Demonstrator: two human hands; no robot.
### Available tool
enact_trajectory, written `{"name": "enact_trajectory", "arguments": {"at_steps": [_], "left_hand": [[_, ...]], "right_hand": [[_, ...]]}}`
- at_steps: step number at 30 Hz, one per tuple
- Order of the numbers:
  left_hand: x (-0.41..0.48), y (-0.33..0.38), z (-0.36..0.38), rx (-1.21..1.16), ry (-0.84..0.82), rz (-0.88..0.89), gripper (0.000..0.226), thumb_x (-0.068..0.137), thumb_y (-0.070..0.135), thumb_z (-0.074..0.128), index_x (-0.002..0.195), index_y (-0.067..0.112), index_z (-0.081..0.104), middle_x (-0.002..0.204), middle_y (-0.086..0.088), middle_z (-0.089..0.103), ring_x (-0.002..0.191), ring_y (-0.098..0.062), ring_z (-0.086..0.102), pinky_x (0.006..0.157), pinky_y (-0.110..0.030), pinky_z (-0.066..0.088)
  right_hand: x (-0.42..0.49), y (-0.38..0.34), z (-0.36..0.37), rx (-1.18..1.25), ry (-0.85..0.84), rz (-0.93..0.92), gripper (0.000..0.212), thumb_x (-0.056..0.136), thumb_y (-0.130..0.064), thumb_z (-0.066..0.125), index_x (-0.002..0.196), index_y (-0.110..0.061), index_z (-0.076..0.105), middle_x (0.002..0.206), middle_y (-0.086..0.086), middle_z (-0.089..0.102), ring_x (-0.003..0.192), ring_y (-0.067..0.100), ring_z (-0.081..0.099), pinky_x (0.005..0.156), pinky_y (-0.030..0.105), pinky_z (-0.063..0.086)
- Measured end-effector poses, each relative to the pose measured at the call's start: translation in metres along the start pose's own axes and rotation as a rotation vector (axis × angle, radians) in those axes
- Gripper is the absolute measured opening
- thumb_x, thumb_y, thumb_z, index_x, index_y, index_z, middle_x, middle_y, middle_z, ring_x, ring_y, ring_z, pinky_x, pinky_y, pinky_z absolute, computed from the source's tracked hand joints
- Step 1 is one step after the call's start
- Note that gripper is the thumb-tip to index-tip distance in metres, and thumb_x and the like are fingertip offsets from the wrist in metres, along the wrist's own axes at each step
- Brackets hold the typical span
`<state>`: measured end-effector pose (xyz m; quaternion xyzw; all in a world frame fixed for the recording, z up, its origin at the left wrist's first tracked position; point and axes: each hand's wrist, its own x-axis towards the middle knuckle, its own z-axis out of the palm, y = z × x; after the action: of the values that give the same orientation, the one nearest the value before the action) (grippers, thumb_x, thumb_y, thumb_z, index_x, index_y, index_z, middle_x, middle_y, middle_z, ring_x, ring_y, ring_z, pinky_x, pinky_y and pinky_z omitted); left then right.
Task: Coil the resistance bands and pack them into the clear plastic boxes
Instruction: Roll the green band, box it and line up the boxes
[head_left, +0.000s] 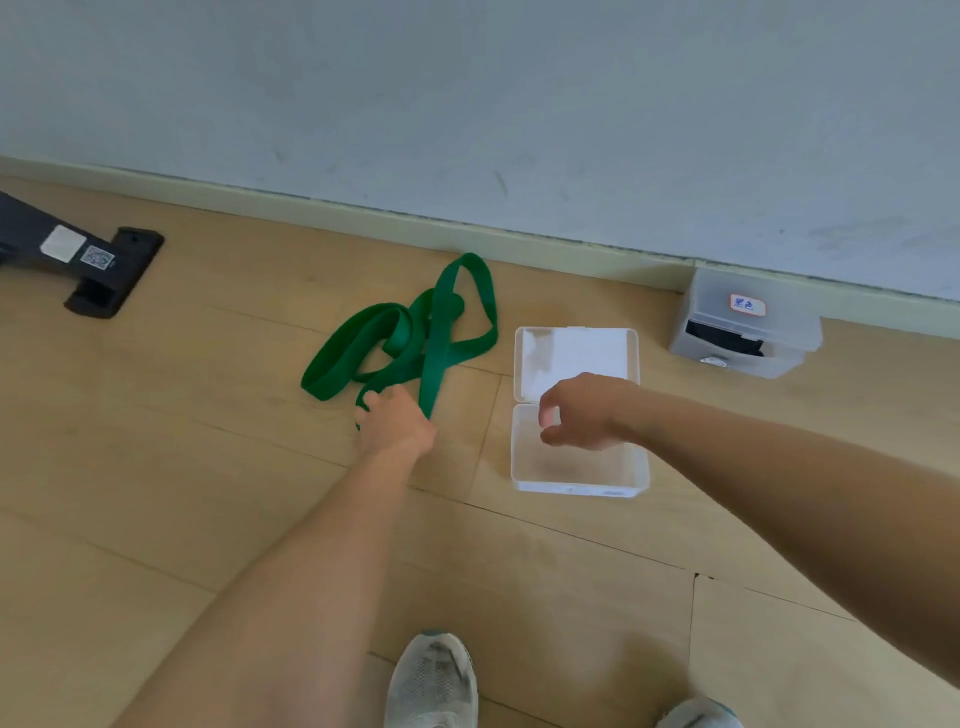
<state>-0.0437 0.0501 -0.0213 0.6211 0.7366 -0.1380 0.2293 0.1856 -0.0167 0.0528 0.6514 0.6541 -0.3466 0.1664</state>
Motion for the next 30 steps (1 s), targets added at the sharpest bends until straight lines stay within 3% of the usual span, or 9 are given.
{"name": "enact_trajectory", "arguments": {"at_steps": [2, 4, 9, 13, 19, 22, 24, 27, 30], "left_hand": [[0.006, -0.007, 0.009, 0.023, -0.048, -0.084, 0.047, 0.096, 0.042, 0.061, 0.134, 0.018, 0.048, 0.151, -0.015, 0.023, 0.133, -0.036, 0.034, 0.094, -0.046, 0.045], [0.012, -0.012, 0.015, 0.017, -0.091, -0.155, 0.042, 0.100, 0.046, 0.052, 0.131, 0.017, 0.055, 0.151, -0.014, 0.021, 0.132, -0.035, 0.033, 0.088, -0.043, 0.042], [0.016, -0.020, 0.019, -0.125, -0.123, -0.154, 0.041, 0.104, 0.038, 0.049, 0.117, 0.003, 0.063, 0.120, -0.015, 0.061, 0.090, -0.028, 0.054, 0.073, -0.036, 0.043], [-0.005, -0.017, -0.013, -0.196, 0.060, -0.102, 0.030, 0.103, 0.030, 0.050, 0.094, 0.003, 0.061, 0.096, -0.013, 0.065, 0.084, -0.029, 0.057, 0.068, -0.035, 0.044], [-0.065, 0.017, -0.127, -0.259, 0.164, 0.114, 0.037, 0.099, 0.027, 0.051, 0.068, 0.007, 0.052, 0.071, -0.010, 0.058, 0.057, -0.022, 0.049, 0.052, -0.032, 0.036], [-0.111, 0.038, -0.194, -0.390, 0.114, 0.260, 0.034, 0.099, 0.022, 0.054, 0.071, 0.004, 0.061, 0.071, -0.012, 0.065, 0.057, -0.025, 0.064, 0.055, -0.038, 0.056], [-0.147, 0.047, -0.233, -0.496, 0.094, 0.325, 0.030, 0.098, 0.020, 0.057, 0.085, -0.005, 0.069, 0.081, -0.018, 0.072, 0.063, -0.029, 0.072, 0.063, -0.044, 0.063], [-0.205, 0.055, -0.278, -0.628, 0.105, 0.422, 0.029, 0.097, 0.019, 0.061, 0.084, -0.006, 0.068, 0.082, -0.020, 0.072, 0.067, -0.032, 0.075, 0.062, -0.043, 0.064], [-0.252, 0.053, -0.302, -0.761, 0.086, 0.469, 0.028, 0.096, 0.019, 0.064, 0.085, -0.007, 0.067, 0.083, -0.019, 0.070, 0.073, -0.031, 0.075, 0.062, -0.039, 0.064]], "right_hand": [[0.016, -0.010, 0.006, 0.039, -0.001, -0.006, 0.028, 0.099, -0.039, 0.052, 0.122, -0.027, 0.063, 0.119, -0.003, 0.062, 0.108, 0.021, 0.056, 0.083, 0.033, 0.045], [0.029, -0.017, 0.016, 0.052, -0.012, -0.015, 0.029, 0.100, -0.037, 0.051, 0.124, -0.026, 0.063, 0.125, -0.001, 0.062, 0.113, 0.022, 0.057, 0.089, 0.034, 0.047], [0.032, -0.021, 0.031, 0.090, -0.092, -0.017, 0.031, 0.100, -0.039, 0.053, 0.126, -0.025, 0.062, 0.129, 0.001, 0.061, 0.118, 0.024, 0.057, 0.087, 0.033, 0.044], [0.004, -0.024, 0.004, 0.105, -0.060, -0.013, 0.036, 0.102, -0.038, 0.052, 0.133, -0.021, 0.059, 0.136, 0.002, 0.059, 0.124, 0.025, 0.054, 0.092, 0.032, 0.041], [-0.070, -0.046, -0.065, 0.282, 0.133, -0.034, 0.045, 0.098, -0.033, 0.058, 0.141, -0.020, 0.052, 0.131, 0.002, 0.061, 0.124, 0.024, 0.055, 0.094, 0.031, 0.042], [-0.116, -0.065, -0.095, 0.465, 0.290, -0.152, 0.048, 0.097, -0.020, 0.061, 0.144, -0.019, 0.050, 0.125, 0.002, 0.059, 0.116, 0.024, 0.056, 0.092, 0.029, 0.043], [-0.143, -0.078, -0.110, 0.571, 0.359, -0.208, 0.066, 0.093, -0.015, 0.064, 0.152, -0.026, 0.038, 0.139, 0.003, 0.047, 0.123, 0.022, 0.052, 0.092, 0.027, 0.043], [-0.176, -0.097, -0.122, 0.612, 0.422, -0.264, 0.095, 0.082, -0.024, 0.075, 0.160, -0.029, 0.021, 0.157, 0.002, 0.029, 0.140, 0.022, 0.038, 0.106, 0.032, 0.039], [-0.206, -0.116, -0.125, 0.647, 0.585, -0.326, 0.101, 0.067, -0.048, 0.075, 0.156, -0.029, 0.030, 0.153, -0.001, 0.036, 0.140, 0.022, 0.035, 0.114, 0.041, 0.035]]}}
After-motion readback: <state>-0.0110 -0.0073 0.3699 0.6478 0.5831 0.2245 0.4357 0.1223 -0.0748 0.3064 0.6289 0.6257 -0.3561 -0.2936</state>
